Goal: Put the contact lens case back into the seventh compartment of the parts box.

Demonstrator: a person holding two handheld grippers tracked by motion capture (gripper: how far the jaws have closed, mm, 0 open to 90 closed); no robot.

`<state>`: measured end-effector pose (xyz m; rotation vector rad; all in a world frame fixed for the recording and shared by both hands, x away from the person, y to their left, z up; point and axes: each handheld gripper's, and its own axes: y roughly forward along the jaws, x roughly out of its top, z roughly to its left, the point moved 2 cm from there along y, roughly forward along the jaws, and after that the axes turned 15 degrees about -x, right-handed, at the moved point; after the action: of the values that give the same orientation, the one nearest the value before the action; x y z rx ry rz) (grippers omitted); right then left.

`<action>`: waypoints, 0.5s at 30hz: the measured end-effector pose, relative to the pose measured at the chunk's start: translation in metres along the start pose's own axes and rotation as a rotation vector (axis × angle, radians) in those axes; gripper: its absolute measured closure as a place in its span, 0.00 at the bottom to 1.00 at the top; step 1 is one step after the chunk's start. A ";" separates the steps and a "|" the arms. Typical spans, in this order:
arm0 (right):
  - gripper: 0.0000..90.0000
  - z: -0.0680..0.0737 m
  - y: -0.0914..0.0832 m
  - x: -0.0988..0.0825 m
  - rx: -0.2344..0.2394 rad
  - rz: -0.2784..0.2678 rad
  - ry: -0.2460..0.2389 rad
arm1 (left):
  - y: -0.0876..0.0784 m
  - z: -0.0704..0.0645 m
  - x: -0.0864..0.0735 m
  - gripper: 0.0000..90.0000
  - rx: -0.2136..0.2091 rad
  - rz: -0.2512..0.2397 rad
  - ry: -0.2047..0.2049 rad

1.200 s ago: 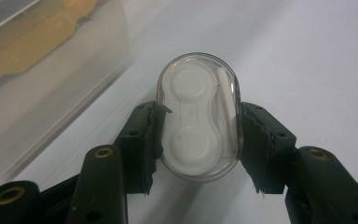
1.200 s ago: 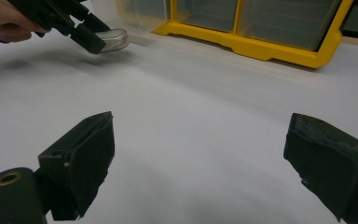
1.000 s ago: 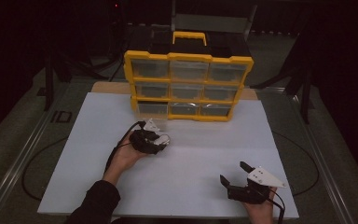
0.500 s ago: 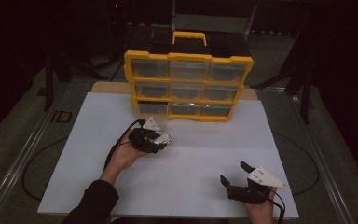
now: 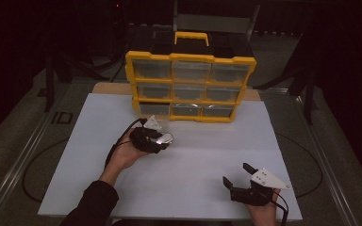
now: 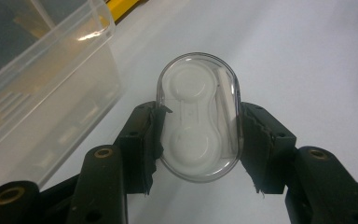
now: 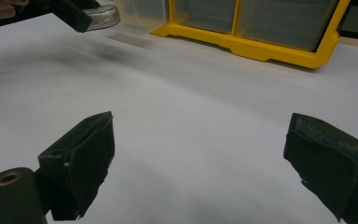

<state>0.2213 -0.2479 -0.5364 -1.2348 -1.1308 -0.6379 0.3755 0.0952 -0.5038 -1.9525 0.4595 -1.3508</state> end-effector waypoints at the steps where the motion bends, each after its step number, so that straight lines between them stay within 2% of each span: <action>1: 0.10 0.000 0.000 0.000 0.000 0.000 0.000 | -0.001 0.000 0.001 0.56 0.000 -0.001 -0.001; 15: 0.10 0.000 0.000 0.000 0.001 0.001 0.001 | -0.011 -0.001 0.007 0.56 0.002 -0.005 0.006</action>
<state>0.2213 -0.2477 -0.5366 -1.2337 -1.1300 -0.6368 0.3761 0.0977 -0.4912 -1.9499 0.4559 -1.3602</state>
